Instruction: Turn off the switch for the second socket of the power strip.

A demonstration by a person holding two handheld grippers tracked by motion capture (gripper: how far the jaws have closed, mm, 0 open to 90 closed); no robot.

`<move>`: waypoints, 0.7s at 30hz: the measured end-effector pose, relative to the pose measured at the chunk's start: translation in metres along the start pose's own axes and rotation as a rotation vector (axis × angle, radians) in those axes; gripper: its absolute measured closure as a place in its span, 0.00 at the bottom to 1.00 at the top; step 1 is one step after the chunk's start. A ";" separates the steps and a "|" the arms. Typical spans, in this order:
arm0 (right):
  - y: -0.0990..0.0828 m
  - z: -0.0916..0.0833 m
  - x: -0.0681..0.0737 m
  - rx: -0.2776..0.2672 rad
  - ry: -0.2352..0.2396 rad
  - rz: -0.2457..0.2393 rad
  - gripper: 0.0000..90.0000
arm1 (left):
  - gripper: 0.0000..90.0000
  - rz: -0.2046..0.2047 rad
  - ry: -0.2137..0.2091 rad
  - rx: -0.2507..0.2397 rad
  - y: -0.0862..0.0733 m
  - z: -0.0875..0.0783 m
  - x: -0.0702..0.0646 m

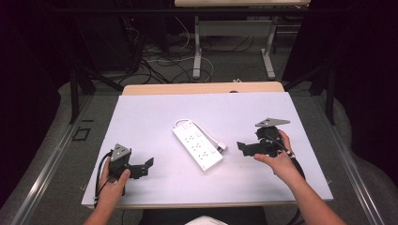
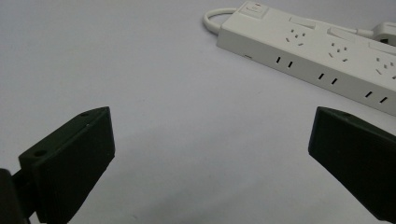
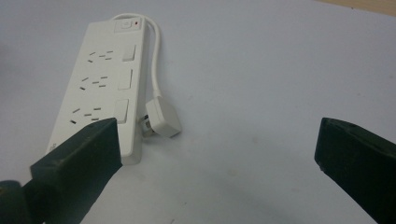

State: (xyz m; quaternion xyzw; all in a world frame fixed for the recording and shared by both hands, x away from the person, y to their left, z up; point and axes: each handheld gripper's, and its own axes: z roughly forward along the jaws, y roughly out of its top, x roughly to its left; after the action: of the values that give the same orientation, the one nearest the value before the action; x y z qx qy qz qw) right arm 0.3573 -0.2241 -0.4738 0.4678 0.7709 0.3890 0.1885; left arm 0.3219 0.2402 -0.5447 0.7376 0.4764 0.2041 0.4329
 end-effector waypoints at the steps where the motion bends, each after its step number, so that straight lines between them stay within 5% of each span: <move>1: -0.002 0.000 -0.002 -0.002 -0.003 0.005 0.00 | 0.00 0.001 0.000 0.000 0.000 0.000 0.000; 21: -0.042 -0.002 -0.035 -0.046 -0.086 0.079 0.01 | 0.00 0.001 0.004 0.001 0.000 0.000 0.000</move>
State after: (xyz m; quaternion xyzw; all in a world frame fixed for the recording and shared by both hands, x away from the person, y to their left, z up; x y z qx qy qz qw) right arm 0.3487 -0.2662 -0.5074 0.5097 0.7339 0.3934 0.2165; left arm 0.3214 0.2401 -0.5447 0.7376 0.4768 0.2055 0.4316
